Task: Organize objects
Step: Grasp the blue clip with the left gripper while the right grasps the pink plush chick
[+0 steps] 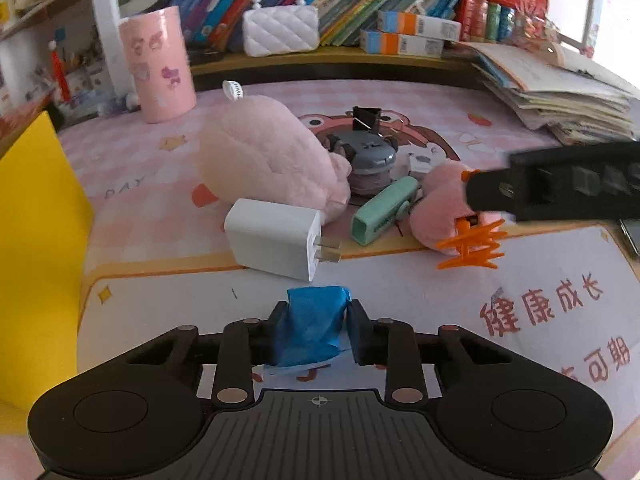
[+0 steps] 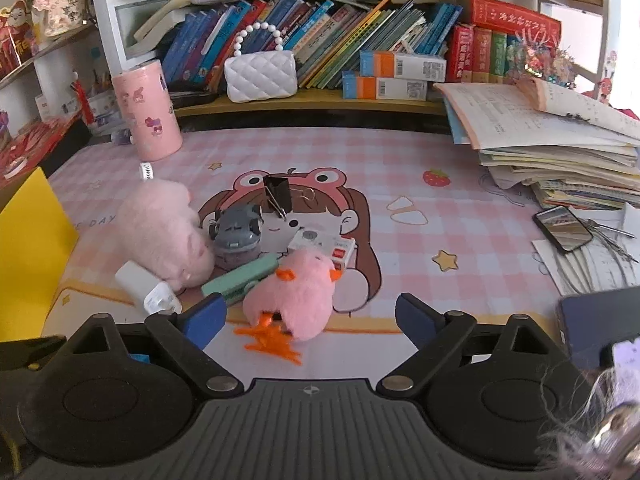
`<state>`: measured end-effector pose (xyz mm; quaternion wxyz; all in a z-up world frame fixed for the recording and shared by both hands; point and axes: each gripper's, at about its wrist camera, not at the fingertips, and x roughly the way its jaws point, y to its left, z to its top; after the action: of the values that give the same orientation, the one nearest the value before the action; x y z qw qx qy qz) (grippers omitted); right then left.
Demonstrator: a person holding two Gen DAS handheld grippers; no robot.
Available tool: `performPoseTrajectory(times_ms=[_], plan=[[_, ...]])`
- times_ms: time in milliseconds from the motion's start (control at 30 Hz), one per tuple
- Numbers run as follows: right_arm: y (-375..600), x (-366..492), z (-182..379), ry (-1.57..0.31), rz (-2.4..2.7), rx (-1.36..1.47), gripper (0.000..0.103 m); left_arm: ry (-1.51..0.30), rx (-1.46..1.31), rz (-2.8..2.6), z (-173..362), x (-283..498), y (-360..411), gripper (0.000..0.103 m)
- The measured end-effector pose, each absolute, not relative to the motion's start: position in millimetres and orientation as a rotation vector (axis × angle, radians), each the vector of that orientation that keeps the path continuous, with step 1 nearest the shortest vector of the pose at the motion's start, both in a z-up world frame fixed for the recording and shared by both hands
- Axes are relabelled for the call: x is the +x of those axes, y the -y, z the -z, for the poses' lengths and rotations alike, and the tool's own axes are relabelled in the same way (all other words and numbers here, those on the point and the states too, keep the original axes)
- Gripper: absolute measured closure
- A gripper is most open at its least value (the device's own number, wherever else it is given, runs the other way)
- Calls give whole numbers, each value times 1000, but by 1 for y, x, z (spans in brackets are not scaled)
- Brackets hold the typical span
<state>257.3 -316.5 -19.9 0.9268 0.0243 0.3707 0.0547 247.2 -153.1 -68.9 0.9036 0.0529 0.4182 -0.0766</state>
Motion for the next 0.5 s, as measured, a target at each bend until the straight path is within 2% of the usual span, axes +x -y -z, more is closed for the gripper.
performPoseTrajectory(times_ms=[167,267,467,500], plan=[[308,283,31,-798,-123,57,13,-832,94,156,50,227,139,78],[304,297,40,-845,-118,88,23,-806,21,149,32,211,119,78],[310,310,60,-909,-94,242,50,-789,-75,111,13,179,83,78],[311,310,62,-911,-98,266,51,-790,-85,104,12,176,79,78]])
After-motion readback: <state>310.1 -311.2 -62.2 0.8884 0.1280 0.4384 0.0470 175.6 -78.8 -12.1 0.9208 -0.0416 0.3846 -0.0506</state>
